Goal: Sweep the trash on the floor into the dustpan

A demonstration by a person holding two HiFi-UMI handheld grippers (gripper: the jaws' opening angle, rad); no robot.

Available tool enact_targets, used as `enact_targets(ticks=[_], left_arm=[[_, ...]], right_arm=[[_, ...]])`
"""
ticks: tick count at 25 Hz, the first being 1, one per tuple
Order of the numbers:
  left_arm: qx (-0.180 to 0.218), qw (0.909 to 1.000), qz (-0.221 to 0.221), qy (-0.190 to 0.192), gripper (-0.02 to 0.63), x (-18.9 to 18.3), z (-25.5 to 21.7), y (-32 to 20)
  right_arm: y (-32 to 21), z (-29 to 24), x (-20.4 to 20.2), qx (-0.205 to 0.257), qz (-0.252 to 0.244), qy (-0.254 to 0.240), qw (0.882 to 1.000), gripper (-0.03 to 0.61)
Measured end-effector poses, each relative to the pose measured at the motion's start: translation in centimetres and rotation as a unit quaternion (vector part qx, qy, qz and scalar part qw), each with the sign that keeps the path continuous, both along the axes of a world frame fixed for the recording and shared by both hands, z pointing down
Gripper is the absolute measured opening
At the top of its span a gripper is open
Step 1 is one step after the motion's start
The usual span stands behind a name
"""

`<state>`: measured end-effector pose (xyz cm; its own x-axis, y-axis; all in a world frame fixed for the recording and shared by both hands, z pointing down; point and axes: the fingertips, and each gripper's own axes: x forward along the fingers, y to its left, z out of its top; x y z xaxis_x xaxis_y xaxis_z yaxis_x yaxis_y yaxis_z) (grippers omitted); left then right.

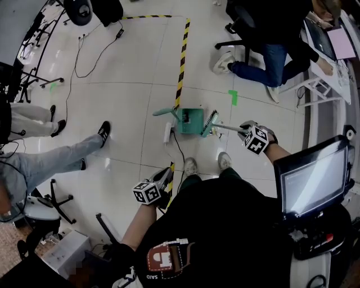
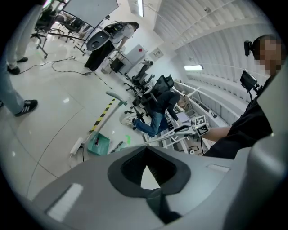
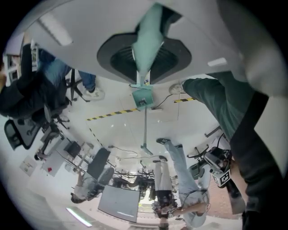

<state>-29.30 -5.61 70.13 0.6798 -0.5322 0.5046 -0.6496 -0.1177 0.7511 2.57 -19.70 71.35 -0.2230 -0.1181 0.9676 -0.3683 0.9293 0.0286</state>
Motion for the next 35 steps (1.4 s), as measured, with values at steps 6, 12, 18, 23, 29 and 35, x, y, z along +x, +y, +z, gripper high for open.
enact_targets(ticks=[6,12,18,23,29,35], left_arm=[[0.046,0.9953,0.085,-0.01,-0.002,0.5,-1.6,-2.2],[0.088,0.9841,0.154,-0.014,-0.002,6.5,-4.6,-0.8],[0.13,0.9725,0.192,-0.018,-0.002,16.7,-7.1,6.1],[0.122,0.9762,0.179,-0.005,-0.002,26.0,-7.2,16.8],[0.127,0.9766,0.173,0.002,-0.002,29.1,-10.4,24.5],[0.117,0.983,0.132,-0.049,-0.002,24.6,-12.5,31.5]], right_arm=[[8.1,-2.5,6.6,-0.017,0.146,0.003,0.989,0.086],[16.7,-5.3,11.8,-0.007,0.207,-0.014,0.978,0.087],[26.5,-7.3,18.4,0.021,0.234,-0.059,0.97,0.087],[35.6,-10.0,23.8,0.052,0.243,-0.099,0.964,0.087],[42.4,-10.9,27.8,0.037,0.286,-0.127,0.949,0.087],[48.6,-10.6,28.9,0.031,0.294,-0.15,0.943,0.087]])
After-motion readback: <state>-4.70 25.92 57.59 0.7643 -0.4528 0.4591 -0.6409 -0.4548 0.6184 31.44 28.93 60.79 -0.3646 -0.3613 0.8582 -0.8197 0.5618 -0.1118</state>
